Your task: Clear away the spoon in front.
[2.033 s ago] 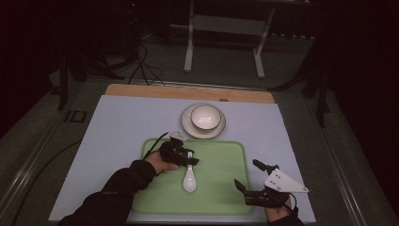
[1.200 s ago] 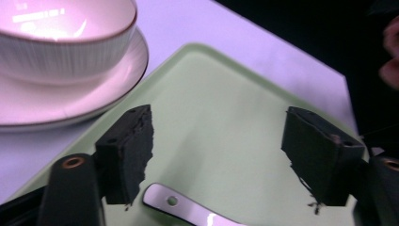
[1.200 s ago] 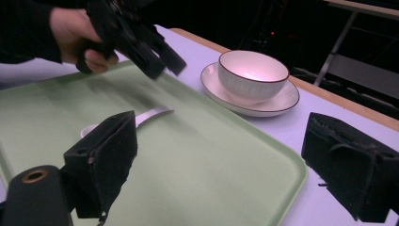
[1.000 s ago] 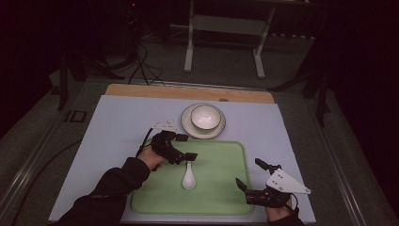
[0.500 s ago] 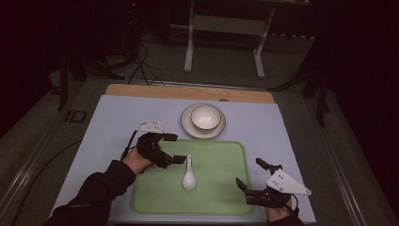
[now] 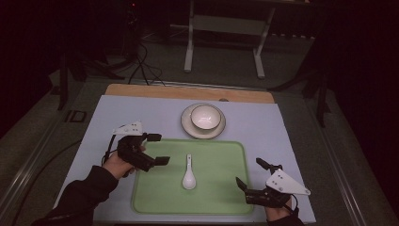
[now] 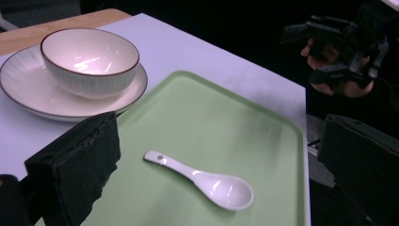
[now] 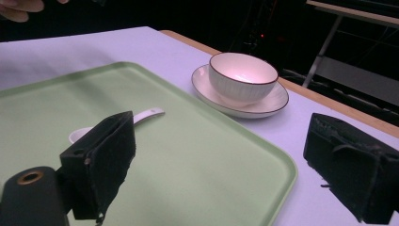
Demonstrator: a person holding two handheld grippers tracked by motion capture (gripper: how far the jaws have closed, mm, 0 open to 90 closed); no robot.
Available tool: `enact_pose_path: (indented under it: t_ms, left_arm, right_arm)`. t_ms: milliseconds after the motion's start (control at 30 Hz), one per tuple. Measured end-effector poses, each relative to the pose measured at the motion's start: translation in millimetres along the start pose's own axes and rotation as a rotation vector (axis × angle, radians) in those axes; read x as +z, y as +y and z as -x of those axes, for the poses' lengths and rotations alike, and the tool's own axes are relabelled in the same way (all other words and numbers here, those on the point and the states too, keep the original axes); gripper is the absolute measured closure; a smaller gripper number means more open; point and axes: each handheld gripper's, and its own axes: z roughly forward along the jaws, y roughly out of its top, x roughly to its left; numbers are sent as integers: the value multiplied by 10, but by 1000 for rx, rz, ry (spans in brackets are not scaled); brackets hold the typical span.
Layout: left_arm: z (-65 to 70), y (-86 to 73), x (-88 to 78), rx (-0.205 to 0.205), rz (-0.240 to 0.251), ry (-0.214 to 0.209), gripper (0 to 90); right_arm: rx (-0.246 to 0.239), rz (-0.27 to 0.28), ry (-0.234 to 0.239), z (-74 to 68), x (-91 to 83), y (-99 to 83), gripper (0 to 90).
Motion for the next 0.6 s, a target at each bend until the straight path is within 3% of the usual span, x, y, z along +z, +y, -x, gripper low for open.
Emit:
enact_pose_path:
  t_ms: [233,600]
  left_arm:
    - [15,-86,-176,-7,9,23,0]
    - [-14,-329,-436,-20,29,99,0]
  right_arm:
    - [-1,2,-1,0,-6,2,98]
    - [-2,8,7,-1,-7,5,98]
